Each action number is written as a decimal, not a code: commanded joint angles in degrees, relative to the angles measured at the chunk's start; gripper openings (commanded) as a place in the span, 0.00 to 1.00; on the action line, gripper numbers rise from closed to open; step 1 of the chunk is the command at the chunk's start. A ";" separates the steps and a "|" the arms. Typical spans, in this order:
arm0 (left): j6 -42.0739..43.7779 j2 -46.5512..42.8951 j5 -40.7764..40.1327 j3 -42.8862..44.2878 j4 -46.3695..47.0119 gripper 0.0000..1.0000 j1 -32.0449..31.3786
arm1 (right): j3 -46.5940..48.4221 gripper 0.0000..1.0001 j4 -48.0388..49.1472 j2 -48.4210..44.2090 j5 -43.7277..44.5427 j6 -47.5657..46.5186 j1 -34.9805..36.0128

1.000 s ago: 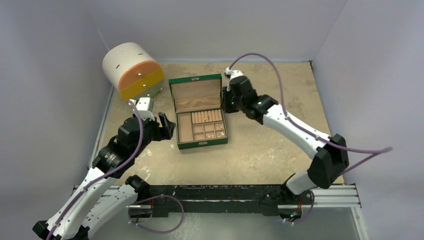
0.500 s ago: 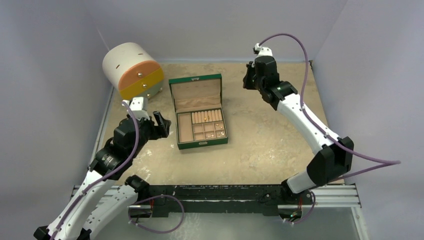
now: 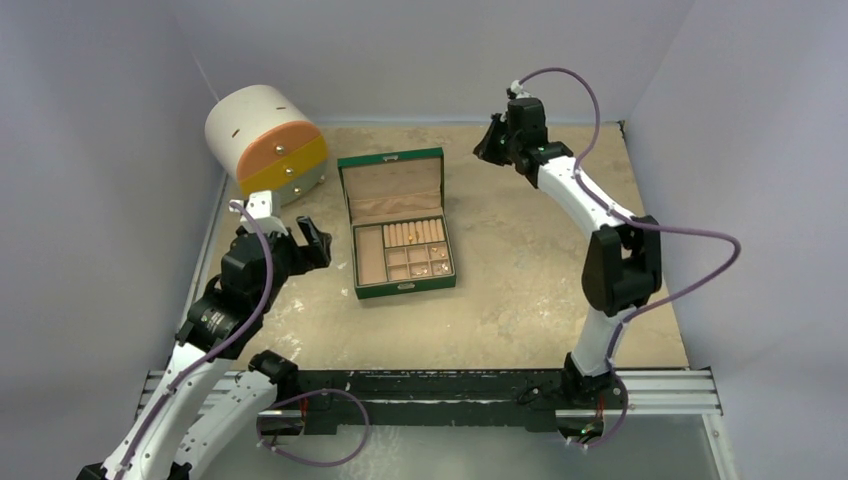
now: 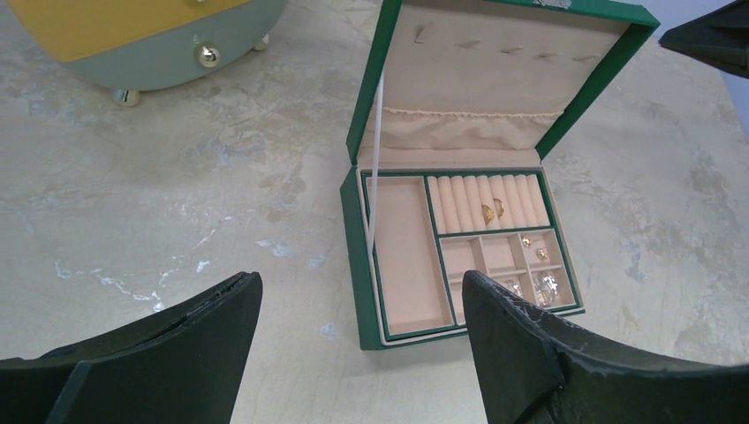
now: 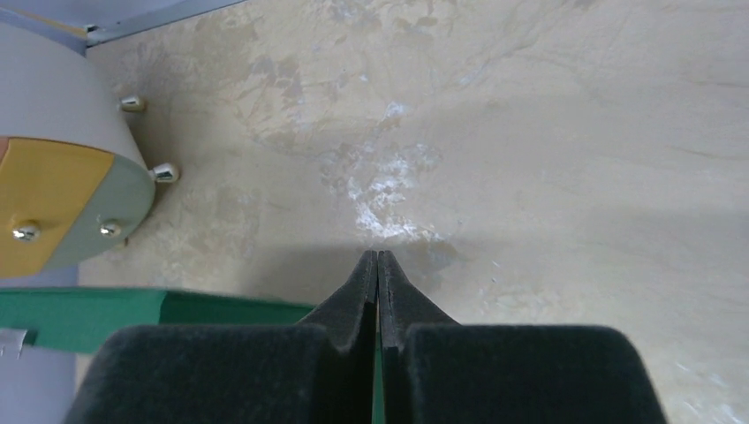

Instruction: Organize the mixed jewelry

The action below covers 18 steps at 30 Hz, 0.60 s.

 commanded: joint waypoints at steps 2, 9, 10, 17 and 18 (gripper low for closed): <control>0.00 -0.37 -0.91 0.77 1.65 0.84 1.20 | 6.38 0.00 5.51 7.11 -13.29 6.74 -1.51; 0.00 -0.30 -0.81 0.72 1.63 0.84 1.85 | 9.89 0.00 11.08 14.38 -25.78 11.37 -1.52; 0.00 -0.21 -0.73 0.71 1.63 0.84 1.92 | 10.08 0.00 11.78 15.08 -27.40 12.16 -1.50; 0.00 -0.14 -0.55 0.72 1.63 0.84 2.14 | 9.72 0.00 18.35 18.00 -35.46 16.34 -1.45; 0.00 -0.11 -0.47 0.72 1.65 0.84 2.14 | 9.19 0.00 19.12 17.95 -36.79 16.84 -1.48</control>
